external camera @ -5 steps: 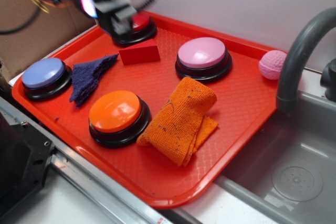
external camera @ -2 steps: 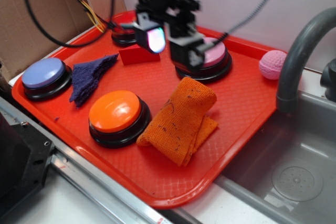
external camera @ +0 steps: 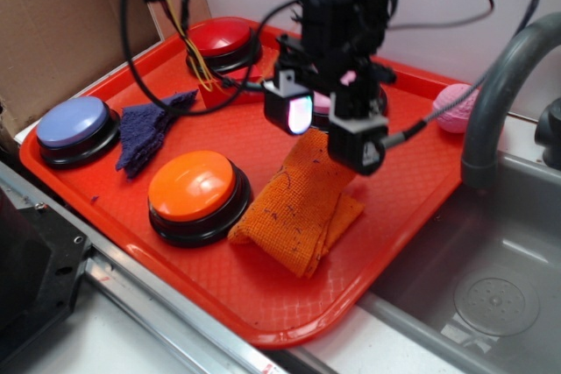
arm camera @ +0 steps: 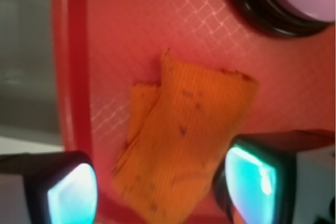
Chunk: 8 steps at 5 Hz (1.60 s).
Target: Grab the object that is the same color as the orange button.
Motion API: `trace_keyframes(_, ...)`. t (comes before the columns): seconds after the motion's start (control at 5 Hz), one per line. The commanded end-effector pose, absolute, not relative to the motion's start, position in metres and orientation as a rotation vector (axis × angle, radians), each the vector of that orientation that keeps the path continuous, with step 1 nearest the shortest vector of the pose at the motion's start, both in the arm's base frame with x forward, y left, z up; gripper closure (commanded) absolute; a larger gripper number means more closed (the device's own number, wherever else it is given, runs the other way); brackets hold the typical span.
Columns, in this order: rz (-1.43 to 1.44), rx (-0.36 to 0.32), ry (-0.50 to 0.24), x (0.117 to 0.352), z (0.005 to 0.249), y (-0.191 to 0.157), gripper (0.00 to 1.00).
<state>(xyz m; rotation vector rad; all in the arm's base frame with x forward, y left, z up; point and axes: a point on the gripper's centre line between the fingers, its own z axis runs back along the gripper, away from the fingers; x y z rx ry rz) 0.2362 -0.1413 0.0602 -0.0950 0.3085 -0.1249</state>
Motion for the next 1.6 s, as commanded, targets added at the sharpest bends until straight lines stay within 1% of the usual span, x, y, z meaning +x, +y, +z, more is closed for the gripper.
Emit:
trace_keyframes(0.0,-0.172,-0.030,0.302,0.238,0.046,-0.134,0.00)
trace_keyframes(0.2,-0.186,-0.002,0.310,0.231,0.035,-0.133,0.00)
trace_keyframes(0.4,-0.250,-0.004,0.292,0.227,0.020,-0.133,0.00)
trace_keyframes(0.6,-0.348,-0.010,0.272,0.226,0.011,-0.137,1.00)
trace_keyframes(0.8,-0.364,-0.032,0.264,0.226,0.018,-0.136,1.00)
trace_keyframes(1.0,-0.505,-0.091,0.243,0.225,0.054,-0.128,1.00)
trace_keyframes(1.2,-0.550,-0.097,0.086,0.212,0.104,-0.105,1.00)
trace_keyframes(1.4,-0.525,-0.122,0.043,0.196,0.153,-0.084,1.00)
